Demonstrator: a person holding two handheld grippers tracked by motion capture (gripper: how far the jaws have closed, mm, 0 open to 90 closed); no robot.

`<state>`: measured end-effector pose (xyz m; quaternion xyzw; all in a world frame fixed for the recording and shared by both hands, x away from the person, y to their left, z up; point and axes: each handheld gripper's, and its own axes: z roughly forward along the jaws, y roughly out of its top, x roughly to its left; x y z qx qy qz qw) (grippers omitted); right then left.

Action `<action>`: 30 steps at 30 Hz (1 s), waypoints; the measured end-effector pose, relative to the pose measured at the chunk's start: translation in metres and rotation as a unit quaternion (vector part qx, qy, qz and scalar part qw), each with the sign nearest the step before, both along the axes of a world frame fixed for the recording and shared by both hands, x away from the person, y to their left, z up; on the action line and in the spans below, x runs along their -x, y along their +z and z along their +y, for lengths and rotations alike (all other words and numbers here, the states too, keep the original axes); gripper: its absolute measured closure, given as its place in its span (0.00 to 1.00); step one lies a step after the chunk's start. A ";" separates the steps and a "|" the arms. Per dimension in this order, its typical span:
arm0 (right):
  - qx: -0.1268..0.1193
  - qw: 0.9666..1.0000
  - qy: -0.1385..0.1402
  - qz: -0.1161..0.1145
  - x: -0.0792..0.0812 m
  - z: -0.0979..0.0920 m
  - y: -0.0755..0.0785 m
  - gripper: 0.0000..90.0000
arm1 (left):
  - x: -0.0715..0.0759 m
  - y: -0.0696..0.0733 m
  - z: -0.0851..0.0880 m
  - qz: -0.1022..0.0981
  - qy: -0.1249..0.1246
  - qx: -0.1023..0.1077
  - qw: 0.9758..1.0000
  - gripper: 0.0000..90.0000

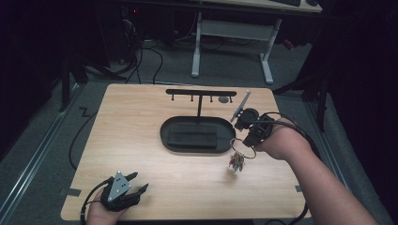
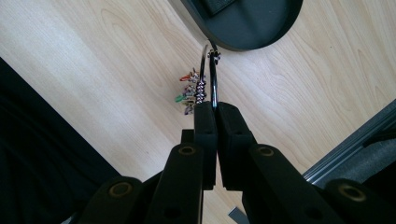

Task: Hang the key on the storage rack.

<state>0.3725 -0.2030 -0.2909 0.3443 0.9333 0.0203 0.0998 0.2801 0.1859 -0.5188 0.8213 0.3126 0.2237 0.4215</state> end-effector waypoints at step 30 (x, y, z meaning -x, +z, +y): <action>-0.020 0.999 -0.025 -0.026 -0.061 -0.005 0.018 0.98 | 0.021 0.000 0.022 0.004 0.024 -0.002 1.000 0.47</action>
